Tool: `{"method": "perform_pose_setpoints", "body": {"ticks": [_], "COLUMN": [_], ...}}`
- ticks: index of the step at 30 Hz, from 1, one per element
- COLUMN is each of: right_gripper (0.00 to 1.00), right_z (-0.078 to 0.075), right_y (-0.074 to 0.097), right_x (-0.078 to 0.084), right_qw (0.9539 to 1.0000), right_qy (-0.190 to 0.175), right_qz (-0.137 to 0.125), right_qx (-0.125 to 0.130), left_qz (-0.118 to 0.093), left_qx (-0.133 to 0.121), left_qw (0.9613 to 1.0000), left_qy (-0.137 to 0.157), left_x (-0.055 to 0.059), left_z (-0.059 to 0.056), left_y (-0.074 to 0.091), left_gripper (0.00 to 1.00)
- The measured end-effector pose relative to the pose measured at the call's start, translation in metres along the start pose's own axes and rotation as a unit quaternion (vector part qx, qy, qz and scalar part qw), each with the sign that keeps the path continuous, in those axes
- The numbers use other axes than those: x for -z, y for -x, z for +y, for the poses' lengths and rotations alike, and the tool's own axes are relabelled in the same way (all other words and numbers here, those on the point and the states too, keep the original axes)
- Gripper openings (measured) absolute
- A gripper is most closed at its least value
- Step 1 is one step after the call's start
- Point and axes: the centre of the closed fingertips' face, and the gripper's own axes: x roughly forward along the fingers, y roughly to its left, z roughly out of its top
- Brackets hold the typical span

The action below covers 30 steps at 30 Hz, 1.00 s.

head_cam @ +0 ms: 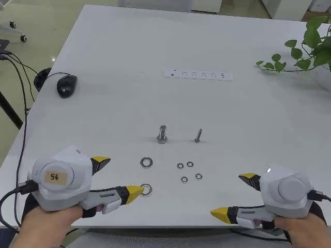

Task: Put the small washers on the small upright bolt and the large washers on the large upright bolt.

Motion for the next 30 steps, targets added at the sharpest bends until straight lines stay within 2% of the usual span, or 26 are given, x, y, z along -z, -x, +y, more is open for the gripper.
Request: {"method": "perform_pose_setpoints", "body": {"ticks": [4, 7, 14, 21, 30], "right_gripper": [0.81, 0.81, 0.82, 0.82, 0.82], "right_z": [-0.0022, -0.0063, -0.0062, -0.0057, -0.0075], "right_y": [0.0024, 0.0044, 0.0043, 0.003, 0.0022], "right_x": [-0.0004, -0.0038, -0.004, -0.0022, -0.0014], "right_qw": [0.9999, 0.9994, 0.9993, 0.9995, 0.9998], "right_qy": [0.012, 0.032, 0.034, 0.032, 0.018], "right_qz": [-0.002, -0.008, -0.008, 0.0, 0.003], "right_qx": [0.002, 0.013, 0.011, 0.009, 0.007], "left_qz": [0.007, 0.007, 0.011, 0.012, -0.002], "left_qx": [0.002, 0.005, 0.002, 0.003, -0.002], "left_qw": [0.9999, 0.9999, 0.999, 0.9992, 0.9999], "left_qy": [-0.01, -0.014, -0.042, -0.039, -0.014], "left_x": [0.0031, 0.0031, 0.0022, 0.0017, -0.002], "left_z": [-0.0006, -0.0013, -0.0013, 0.0006, 0.0033], "left_y": [0.0003, 0.0004, 0.0014, 0.0019, 0.0039], "left_gripper": [0.67, 0.67, 0.69, 0.69, 0.68]}}
